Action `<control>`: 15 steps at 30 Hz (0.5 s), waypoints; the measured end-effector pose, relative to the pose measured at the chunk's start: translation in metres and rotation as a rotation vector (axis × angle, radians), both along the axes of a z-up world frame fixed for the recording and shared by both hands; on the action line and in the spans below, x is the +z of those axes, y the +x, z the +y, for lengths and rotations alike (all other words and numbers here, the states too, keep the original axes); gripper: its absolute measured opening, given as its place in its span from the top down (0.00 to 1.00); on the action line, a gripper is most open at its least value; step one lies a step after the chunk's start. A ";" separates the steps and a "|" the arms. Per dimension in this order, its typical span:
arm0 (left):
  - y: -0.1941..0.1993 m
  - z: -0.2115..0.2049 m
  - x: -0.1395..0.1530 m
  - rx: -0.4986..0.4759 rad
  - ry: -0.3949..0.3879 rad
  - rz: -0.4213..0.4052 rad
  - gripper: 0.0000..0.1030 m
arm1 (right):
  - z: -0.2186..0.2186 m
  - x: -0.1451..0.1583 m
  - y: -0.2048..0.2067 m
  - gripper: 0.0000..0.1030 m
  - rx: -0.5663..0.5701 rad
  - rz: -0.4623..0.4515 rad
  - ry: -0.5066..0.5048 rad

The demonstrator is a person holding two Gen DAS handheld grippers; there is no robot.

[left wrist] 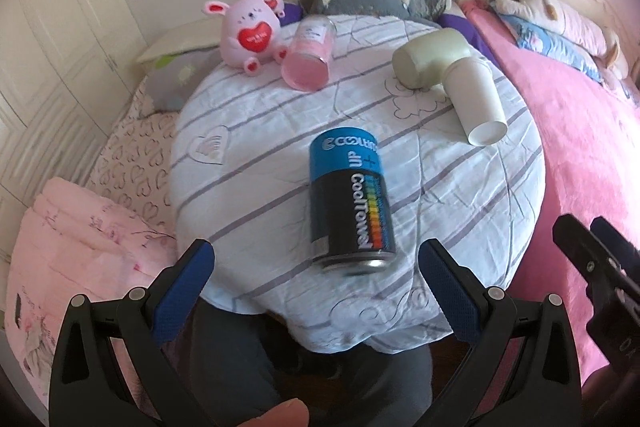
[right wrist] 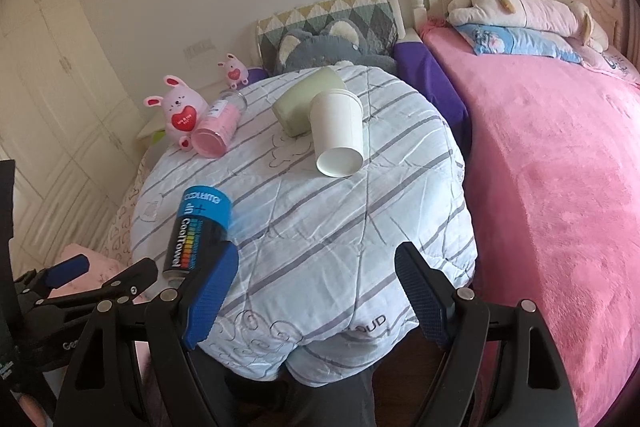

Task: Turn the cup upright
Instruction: 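Reach the left gripper to the CoolTowel cup and close on it, then lift the cup with the left gripper and rotate it so its open rim faces up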

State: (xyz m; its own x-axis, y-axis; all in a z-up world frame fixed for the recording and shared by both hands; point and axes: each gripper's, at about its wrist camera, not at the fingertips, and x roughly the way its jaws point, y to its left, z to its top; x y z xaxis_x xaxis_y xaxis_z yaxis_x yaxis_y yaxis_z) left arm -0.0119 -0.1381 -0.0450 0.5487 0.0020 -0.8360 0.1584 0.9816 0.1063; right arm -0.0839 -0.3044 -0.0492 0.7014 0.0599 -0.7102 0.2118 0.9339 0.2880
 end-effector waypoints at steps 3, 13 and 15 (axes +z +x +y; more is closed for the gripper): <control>0.017 -0.003 -0.010 0.009 -0.031 0.038 0.00 | -0.006 -0.006 0.008 0.21 -0.001 0.017 0.008; 0.074 -0.002 -0.056 0.077 -0.108 0.197 0.00 | -0.015 -0.030 0.037 0.21 -0.011 0.094 0.024; 0.079 -0.003 -0.060 0.083 -0.114 0.210 0.00 | -0.017 -0.032 0.042 0.21 -0.010 0.103 0.027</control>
State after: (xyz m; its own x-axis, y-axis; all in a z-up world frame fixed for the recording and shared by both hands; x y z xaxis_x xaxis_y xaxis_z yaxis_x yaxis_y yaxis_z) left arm 0.0667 -0.1414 -0.1049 0.3647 -0.0608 -0.9291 0.0841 0.9959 -0.0322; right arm -0.0417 -0.3216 -0.0815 0.6252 0.0731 -0.7771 0.2513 0.9237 0.2891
